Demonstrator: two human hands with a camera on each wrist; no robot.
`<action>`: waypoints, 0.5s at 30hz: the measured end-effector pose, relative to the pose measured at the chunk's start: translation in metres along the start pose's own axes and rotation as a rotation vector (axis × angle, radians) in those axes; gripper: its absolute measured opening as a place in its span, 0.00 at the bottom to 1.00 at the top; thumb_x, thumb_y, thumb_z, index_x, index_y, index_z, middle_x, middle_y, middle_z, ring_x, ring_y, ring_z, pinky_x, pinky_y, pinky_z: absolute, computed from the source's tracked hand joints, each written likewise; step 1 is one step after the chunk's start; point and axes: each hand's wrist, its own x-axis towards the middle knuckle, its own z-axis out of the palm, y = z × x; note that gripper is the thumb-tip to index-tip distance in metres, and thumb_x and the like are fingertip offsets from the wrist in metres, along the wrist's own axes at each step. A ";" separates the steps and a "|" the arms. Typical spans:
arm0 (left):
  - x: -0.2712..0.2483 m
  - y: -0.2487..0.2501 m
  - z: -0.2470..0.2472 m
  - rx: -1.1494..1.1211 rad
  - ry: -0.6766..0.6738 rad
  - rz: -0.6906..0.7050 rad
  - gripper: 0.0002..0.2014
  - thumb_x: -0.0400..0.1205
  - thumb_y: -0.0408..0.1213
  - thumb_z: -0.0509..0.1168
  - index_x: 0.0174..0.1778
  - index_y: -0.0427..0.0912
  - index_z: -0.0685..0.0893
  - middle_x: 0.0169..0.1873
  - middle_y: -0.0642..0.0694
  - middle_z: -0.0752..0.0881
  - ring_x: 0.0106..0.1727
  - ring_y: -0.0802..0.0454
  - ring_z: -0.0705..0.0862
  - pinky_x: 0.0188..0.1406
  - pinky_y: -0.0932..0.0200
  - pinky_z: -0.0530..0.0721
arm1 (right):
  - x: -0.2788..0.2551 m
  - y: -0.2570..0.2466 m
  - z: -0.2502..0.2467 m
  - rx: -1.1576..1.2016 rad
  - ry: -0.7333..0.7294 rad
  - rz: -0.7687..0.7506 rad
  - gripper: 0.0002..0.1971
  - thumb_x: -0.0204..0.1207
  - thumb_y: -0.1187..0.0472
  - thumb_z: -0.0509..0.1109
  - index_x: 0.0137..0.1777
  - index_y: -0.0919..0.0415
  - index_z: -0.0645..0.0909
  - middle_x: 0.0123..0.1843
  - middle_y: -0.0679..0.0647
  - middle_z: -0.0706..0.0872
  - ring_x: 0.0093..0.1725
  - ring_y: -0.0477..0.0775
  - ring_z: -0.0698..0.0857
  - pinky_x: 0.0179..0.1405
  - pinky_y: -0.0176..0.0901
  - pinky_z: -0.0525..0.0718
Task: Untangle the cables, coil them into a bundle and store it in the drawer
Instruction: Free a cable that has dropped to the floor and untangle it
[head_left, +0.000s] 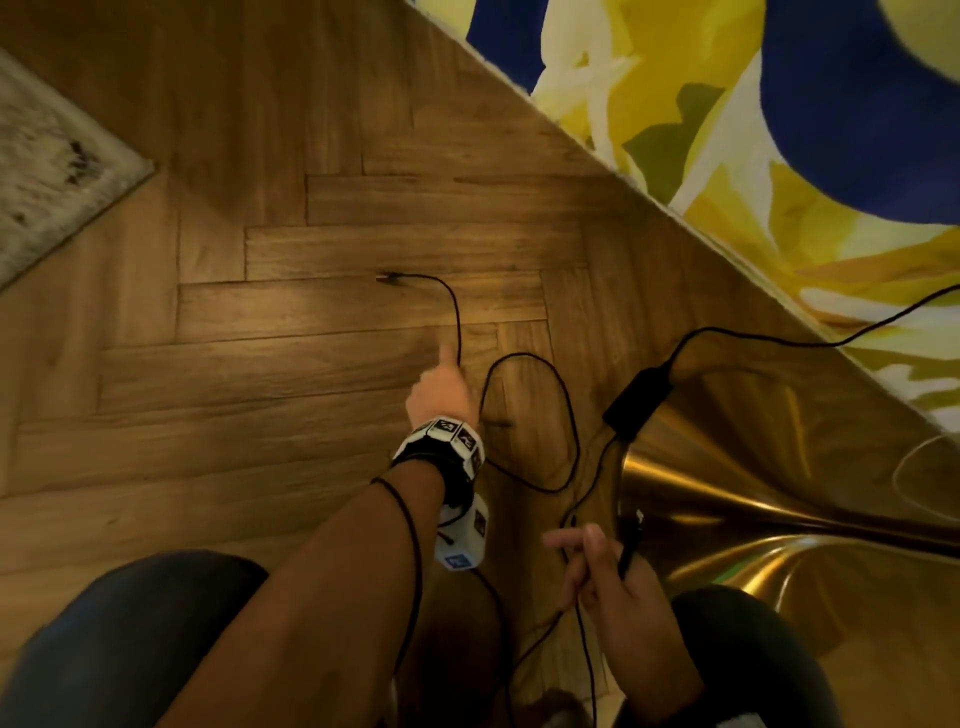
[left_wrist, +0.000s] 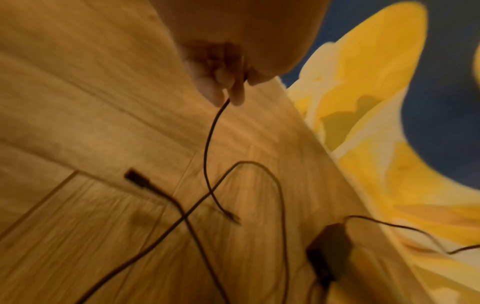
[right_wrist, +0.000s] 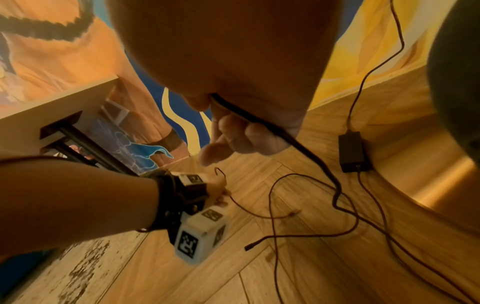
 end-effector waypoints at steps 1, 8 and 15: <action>-0.012 0.009 -0.015 -0.012 0.036 0.054 0.14 0.83 0.41 0.55 0.63 0.43 0.69 0.48 0.35 0.84 0.48 0.33 0.83 0.37 0.48 0.75 | -0.005 -0.008 0.001 -0.016 0.002 -0.013 0.24 0.74 0.37 0.48 0.50 0.45 0.84 0.25 0.55 0.82 0.29 0.48 0.82 0.41 0.45 0.78; -0.128 0.028 -0.154 0.025 0.166 0.671 0.08 0.83 0.42 0.57 0.54 0.45 0.75 0.46 0.41 0.84 0.40 0.35 0.84 0.29 0.50 0.76 | -0.058 -0.115 0.001 0.022 0.132 -0.123 0.13 0.83 0.43 0.49 0.55 0.36 0.75 0.24 0.47 0.75 0.25 0.42 0.74 0.36 0.45 0.75; -0.259 0.071 -0.291 0.202 0.030 1.009 0.13 0.74 0.44 0.56 0.53 0.49 0.73 0.36 0.49 0.83 0.30 0.45 0.84 0.17 0.58 0.76 | -0.126 -0.248 -0.024 0.452 0.016 0.067 0.22 0.84 0.46 0.54 0.42 0.54 0.85 0.19 0.48 0.70 0.18 0.44 0.66 0.14 0.32 0.61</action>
